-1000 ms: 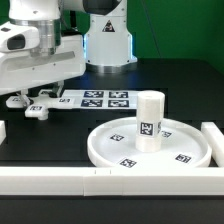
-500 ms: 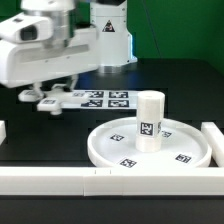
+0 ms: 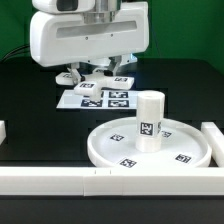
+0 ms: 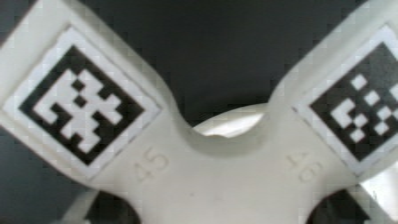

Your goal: Assemble round table

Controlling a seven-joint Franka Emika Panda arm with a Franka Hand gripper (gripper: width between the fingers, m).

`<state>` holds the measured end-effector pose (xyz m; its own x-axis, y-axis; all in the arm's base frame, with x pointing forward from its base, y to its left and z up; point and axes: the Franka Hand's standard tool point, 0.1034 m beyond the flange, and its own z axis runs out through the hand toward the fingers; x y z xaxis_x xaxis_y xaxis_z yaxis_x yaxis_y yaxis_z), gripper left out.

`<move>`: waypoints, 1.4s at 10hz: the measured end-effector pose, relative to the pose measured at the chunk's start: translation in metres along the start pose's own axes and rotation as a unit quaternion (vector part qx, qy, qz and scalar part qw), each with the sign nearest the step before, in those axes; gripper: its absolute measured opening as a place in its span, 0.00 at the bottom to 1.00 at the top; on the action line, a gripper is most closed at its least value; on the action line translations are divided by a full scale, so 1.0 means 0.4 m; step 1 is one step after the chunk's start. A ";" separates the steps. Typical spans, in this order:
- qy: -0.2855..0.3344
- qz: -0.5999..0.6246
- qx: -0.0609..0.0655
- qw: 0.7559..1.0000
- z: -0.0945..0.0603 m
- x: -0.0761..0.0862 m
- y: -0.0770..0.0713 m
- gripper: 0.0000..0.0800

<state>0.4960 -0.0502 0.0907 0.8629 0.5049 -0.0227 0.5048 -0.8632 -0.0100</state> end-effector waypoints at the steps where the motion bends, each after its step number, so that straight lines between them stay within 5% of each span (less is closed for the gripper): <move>1: 0.000 0.000 0.000 1.000 0.001 0.000 0.000 0.55; 3: -0.006 -0.002 0.004 1.000 -0.008 0.007 -0.009 0.55; 5: -0.011 -0.010 0.013 1.000 -0.075 0.083 -0.032 0.55; 8: 0.002 -0.013 0.001 1.000 -0.155 0.205 -0.062 0.55; 12: -0.001 -0.011 0.003 1.000 -0.144 0.197 -0.063 0.55; 14: 0.002 -0.024 0.002 1.000 -0.136 0.232 -0.099 0.55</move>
Offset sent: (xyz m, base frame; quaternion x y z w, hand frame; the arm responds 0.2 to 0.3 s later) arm 0.0204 0.0261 0.0418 0.0092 -0.0355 -0.0345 0.9987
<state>0.5574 0.0311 0.1433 0.8376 0.5460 -0.0176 0.5458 -0.8378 -0.0155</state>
